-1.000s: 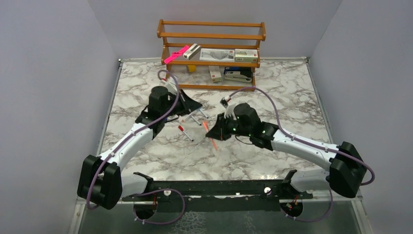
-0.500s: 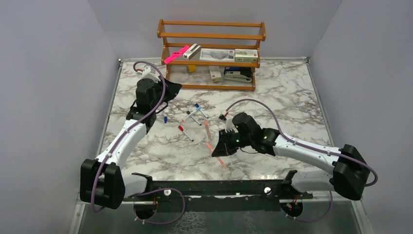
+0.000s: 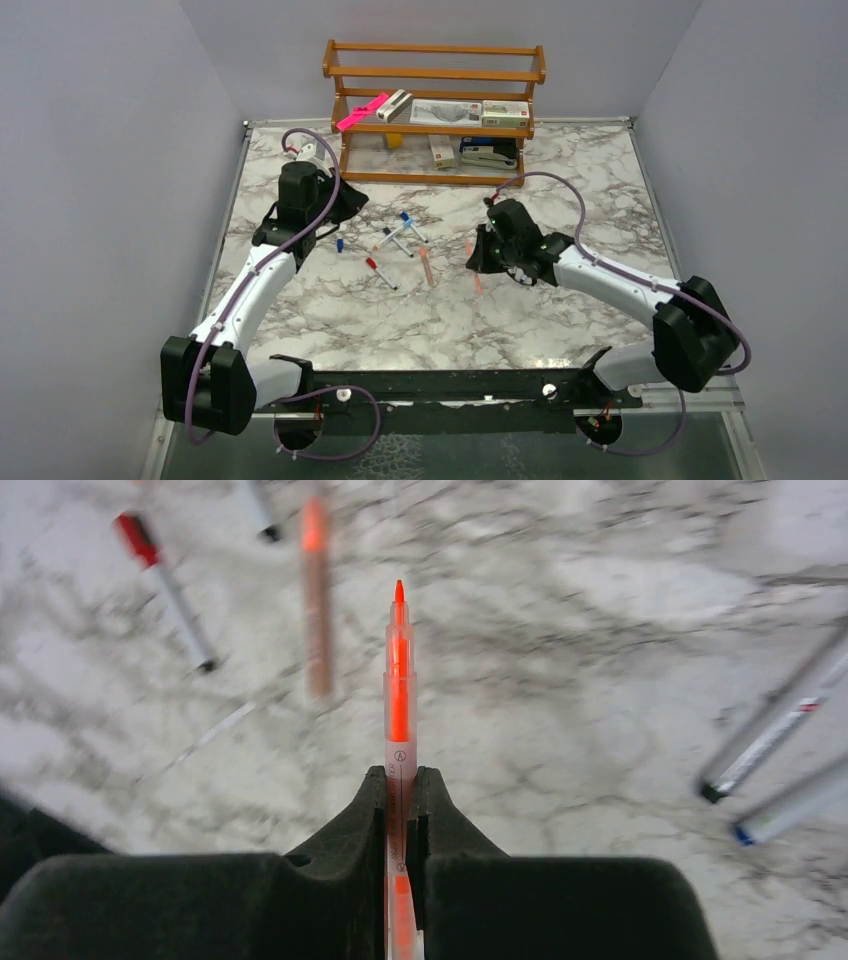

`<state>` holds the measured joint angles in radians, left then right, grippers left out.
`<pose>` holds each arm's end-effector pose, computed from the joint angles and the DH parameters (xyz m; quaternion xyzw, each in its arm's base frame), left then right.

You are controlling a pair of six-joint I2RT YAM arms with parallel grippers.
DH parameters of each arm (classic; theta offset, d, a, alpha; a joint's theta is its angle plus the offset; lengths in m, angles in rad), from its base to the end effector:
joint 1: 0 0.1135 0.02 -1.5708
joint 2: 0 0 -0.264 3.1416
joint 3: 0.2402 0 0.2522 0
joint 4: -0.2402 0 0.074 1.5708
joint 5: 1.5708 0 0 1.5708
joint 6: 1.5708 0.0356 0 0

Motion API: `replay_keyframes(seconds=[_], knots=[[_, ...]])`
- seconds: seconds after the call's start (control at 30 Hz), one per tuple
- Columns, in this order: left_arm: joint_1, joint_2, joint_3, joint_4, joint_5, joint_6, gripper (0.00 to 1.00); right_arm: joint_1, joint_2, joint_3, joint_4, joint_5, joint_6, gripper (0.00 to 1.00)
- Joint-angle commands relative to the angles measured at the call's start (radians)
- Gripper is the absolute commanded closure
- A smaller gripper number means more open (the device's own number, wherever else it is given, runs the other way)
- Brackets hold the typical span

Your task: Open the pen caps

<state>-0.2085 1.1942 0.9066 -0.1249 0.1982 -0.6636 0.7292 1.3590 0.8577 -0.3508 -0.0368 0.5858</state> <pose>0.2672 -0.0637 0.3034 -0.1351 0.8236 -0.3051 0.4587 0.2082 0.1877 0.2240 -0.0735 0.9331 0.2285 0.2678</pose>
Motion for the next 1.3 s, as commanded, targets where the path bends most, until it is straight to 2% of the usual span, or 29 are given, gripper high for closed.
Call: replay_keyframes(seconds=[0.0,0.1,0.33,0.5,0.93,1.1,1.27], knots=[[0.012,-0.037,-0.016,-0.057,0.032,0.042,1.00,-0.110,0.098,0.041,-0.013,0.165,-0.046,0.99],[0.017,-0.044,-0.028,-0.065,0.037,0.045,1.00,-0.164,0.173,0.063,-0.001,0.220,-0.046,0.99],[0.024,-0.055,-0.049,-0.077,0.048,0.052,1.00,-0.266,0.324,0.079,0.055,0.228,-0.032,0.99],[0.029,-0.058,-0.055,-0.092,0.049,0.065,1.00,-0.288,0.359,0.087,0.052,0.247,-0.035,0.90],[0.049,-0.051,-0.087,-0.114,0.031,0.078,1.00,-0.294,0.248,0.033,0.010,0.281,-0.058,0.71],[0.052,-0.043,-0.095,-0.129,0.002,0.082,0.99,-0.294,0.194,0.029,-0.020,0.299,-0.067,0.69],[0.058,-0.012,-0.110,-0.137,-0.052,0.086,0.97,-0.294,0.118,0.044,-0.043,0.285,-0.083,0.63]])
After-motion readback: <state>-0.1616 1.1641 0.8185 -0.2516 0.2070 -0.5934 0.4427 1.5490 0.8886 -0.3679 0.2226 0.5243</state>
